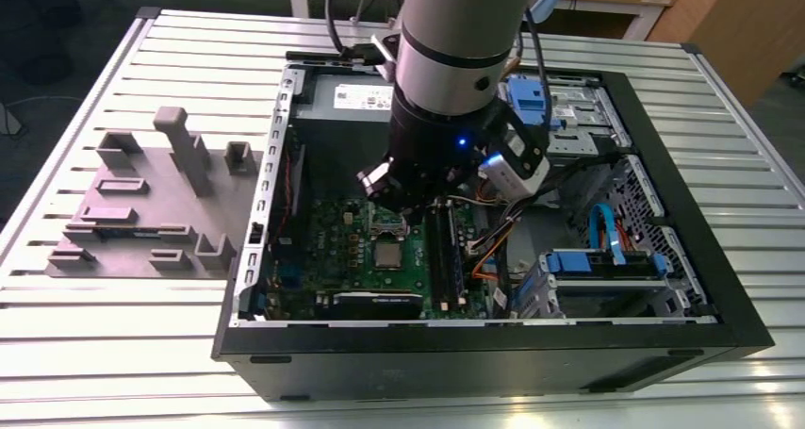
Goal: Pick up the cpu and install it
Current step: 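Close the cpu cover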
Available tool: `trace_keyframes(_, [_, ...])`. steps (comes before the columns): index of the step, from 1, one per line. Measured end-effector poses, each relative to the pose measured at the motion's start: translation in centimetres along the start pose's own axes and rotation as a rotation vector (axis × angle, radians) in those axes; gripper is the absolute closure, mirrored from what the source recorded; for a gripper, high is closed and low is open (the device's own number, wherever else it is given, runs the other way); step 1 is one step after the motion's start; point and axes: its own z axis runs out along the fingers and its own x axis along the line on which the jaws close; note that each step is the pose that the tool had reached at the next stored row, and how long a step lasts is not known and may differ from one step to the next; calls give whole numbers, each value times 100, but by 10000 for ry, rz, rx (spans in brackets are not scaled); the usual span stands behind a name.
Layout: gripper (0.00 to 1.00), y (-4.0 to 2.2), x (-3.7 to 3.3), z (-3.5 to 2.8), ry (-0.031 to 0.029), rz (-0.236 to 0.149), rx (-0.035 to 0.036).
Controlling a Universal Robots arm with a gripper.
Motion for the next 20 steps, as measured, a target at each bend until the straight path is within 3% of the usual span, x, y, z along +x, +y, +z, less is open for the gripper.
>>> trace_keyframes(12, [89,0,-1,0,9,-623,18])
trace_keyframes(20, [89,0,-1,2,31,-1904,56])
